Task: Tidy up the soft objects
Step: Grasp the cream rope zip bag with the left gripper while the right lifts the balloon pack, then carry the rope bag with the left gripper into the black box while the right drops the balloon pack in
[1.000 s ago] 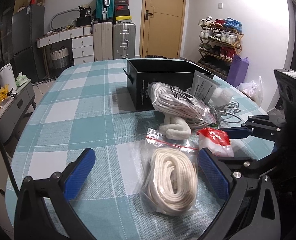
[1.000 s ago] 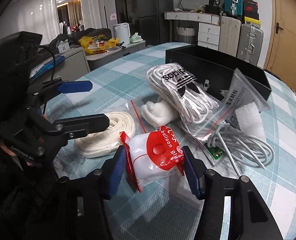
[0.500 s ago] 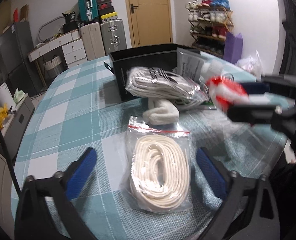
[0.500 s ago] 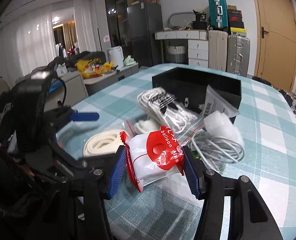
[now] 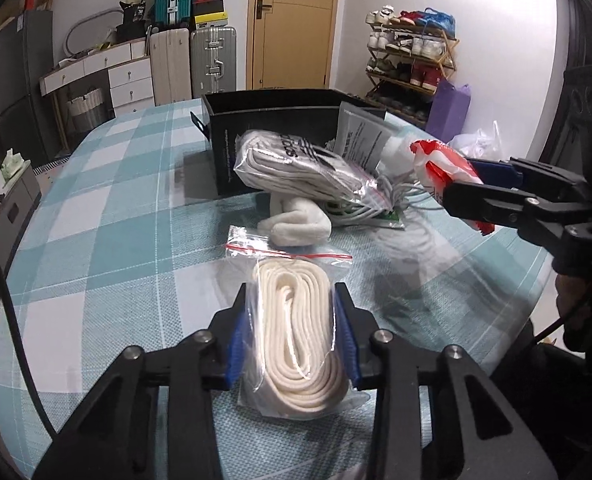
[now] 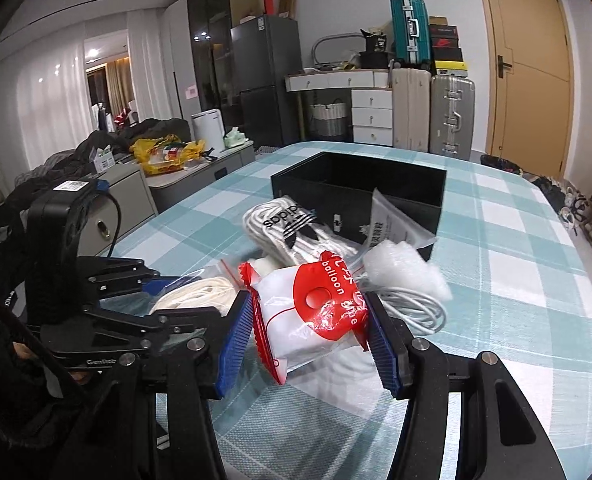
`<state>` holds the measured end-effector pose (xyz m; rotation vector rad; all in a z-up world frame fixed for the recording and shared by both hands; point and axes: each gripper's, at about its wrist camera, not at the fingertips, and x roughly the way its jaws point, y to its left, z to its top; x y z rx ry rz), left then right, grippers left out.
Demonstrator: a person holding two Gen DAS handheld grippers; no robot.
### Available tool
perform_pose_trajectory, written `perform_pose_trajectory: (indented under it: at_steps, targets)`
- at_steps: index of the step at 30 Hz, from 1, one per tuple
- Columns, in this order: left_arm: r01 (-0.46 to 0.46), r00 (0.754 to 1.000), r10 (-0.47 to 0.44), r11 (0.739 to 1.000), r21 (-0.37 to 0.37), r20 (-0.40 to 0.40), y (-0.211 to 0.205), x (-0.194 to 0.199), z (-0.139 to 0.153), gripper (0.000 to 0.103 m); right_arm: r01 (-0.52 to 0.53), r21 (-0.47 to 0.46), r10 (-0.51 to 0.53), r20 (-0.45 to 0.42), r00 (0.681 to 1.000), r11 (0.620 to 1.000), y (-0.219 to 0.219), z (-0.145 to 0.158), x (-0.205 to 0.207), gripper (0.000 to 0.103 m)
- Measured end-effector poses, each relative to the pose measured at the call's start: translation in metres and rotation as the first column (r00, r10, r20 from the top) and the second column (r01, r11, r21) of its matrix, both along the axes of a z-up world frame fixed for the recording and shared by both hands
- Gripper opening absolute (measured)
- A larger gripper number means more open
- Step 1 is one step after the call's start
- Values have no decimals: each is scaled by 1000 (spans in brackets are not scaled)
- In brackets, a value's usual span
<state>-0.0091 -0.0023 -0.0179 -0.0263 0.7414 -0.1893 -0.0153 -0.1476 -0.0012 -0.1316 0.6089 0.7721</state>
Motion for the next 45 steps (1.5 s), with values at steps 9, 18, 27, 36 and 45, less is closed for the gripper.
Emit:
perform_pose_trajectory:
  at_steps: [9, 18, 27, 36, 45]
  targets:
    - [2, 998, 1, 998, -57, 58, 3, -2, 25, 37, 41, 22, -42, 26, 999, 999, -11, 10, 1, 56]
    - [11, 993, 2, 994, -105, 118, 4, -7, 51, 37, 60, 70, -64, 52, 997, 996, -24, 28, -3, 56]
    - [-24, 986, 42, 994, -110, 164, 9, -1, 72, 37, 90, 89, -97, 72, 993, 992, -27, 42, 5, 56]
    - [-63, 972, 86, 992, -112, 216, 15, 19, 93, 37, 131, 143, -143, 75, 987, 981, -29, 60, 20, 56]
    - [-97, 961, 125, 987, -126, 245, 28, 50, 108, 37, 129, 175, -146, 84, 986, 976, -24, 84, 44, 56]
